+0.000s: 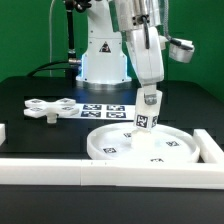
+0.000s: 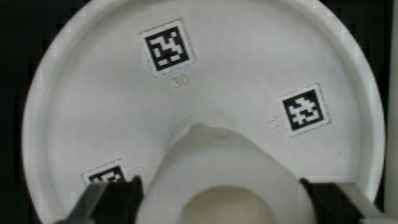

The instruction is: Assemble round table

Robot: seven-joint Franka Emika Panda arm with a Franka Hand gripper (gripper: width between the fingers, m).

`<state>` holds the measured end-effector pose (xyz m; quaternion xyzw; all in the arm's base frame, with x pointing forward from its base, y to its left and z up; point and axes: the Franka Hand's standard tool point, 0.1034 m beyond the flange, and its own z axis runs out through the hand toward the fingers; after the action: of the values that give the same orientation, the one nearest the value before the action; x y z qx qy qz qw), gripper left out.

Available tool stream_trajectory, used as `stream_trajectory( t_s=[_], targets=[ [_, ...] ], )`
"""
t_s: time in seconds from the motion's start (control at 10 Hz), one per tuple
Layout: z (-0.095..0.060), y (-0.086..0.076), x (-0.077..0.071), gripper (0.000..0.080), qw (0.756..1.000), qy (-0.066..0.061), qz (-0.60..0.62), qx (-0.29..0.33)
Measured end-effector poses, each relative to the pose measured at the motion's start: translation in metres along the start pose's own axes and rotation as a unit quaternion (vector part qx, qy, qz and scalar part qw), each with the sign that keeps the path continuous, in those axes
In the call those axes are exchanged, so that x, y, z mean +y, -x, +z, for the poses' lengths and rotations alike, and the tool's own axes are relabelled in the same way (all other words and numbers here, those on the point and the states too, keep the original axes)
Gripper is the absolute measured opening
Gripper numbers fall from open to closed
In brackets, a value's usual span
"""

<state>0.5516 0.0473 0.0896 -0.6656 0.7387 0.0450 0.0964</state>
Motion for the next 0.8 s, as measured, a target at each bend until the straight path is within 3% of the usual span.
stream_trajectory(
  t_s=[0.1,0.2,0.8],
  targets=[
    [0.0002,0.0004,0.0001,0.0490,1.000,0.000,-0.019,0.000],
    [0.0000,0.0003,-0.0001,0.0614,0.999,0.001,-0.044,0.001],
    [-0.0013,0.0017,-0.0025,0.0649,0.961,0.002,-0.277,0.004]
  ],
)
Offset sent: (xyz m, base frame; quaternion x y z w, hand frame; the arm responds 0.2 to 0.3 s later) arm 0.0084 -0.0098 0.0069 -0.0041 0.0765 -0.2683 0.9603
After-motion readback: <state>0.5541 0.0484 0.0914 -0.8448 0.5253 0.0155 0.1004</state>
